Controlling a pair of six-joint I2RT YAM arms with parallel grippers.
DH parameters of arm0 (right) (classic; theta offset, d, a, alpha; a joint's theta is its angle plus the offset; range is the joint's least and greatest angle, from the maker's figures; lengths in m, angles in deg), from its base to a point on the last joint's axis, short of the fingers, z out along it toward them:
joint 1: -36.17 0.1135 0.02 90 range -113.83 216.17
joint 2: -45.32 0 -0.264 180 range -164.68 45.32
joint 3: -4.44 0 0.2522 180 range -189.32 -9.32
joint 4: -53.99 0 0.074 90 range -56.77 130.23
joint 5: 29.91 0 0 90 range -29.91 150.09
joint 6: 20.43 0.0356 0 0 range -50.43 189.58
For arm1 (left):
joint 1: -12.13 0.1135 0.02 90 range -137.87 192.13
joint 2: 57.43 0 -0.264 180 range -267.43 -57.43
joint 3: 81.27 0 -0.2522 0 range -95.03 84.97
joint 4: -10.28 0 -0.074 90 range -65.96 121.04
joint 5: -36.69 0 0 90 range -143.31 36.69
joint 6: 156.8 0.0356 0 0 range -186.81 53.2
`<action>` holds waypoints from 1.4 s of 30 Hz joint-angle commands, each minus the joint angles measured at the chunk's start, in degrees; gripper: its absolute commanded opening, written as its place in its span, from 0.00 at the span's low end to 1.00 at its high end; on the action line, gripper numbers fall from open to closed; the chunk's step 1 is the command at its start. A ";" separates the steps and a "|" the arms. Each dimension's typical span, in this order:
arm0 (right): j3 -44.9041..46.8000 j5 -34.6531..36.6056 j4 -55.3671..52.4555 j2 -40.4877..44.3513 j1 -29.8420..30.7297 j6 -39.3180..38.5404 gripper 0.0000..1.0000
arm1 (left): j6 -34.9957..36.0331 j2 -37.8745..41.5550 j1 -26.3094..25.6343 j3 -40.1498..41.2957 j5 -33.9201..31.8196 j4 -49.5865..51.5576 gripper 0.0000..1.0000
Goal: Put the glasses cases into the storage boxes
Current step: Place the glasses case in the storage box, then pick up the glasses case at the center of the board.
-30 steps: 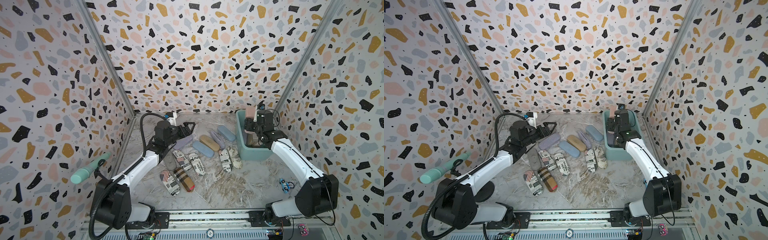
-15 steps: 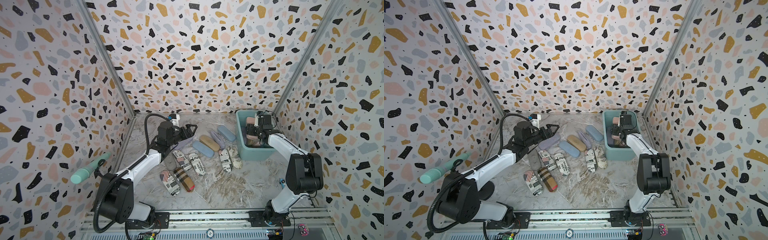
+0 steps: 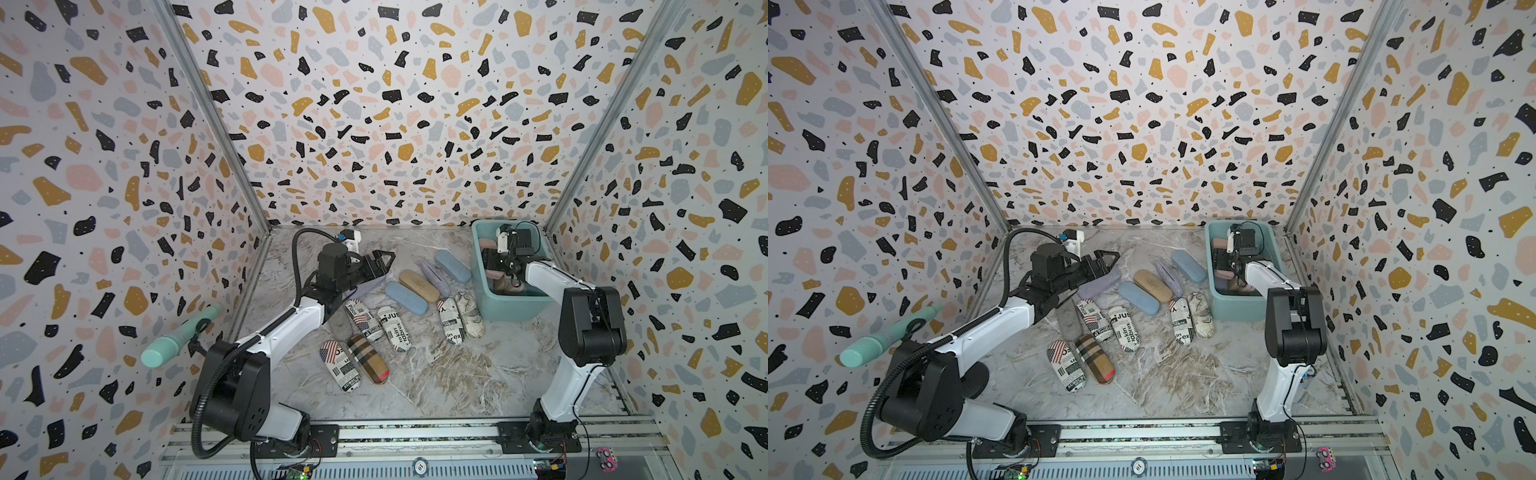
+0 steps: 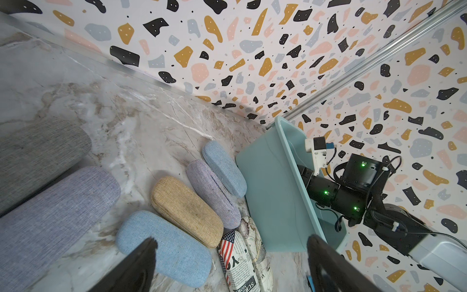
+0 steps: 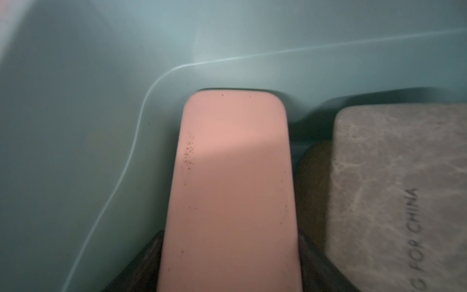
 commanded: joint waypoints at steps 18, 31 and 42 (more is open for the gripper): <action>-0.70 0.95 0.14 12.92 1.55 2.36 0.84 | 1.81 1.37 0.01 -1.51 -0.89 0.24 0.94; 3.44 10.31 -3.57 26.43 19.22 -1.10 0.79 | 6.35 2.87 1.78 -5.40 -16.34 14.19 0.98; 3.20 14.02 -9.07 19.13 42.03 -0.05 0.77 | -0.61 3.21 11.34 -3.66 -15.72 13.06 0.98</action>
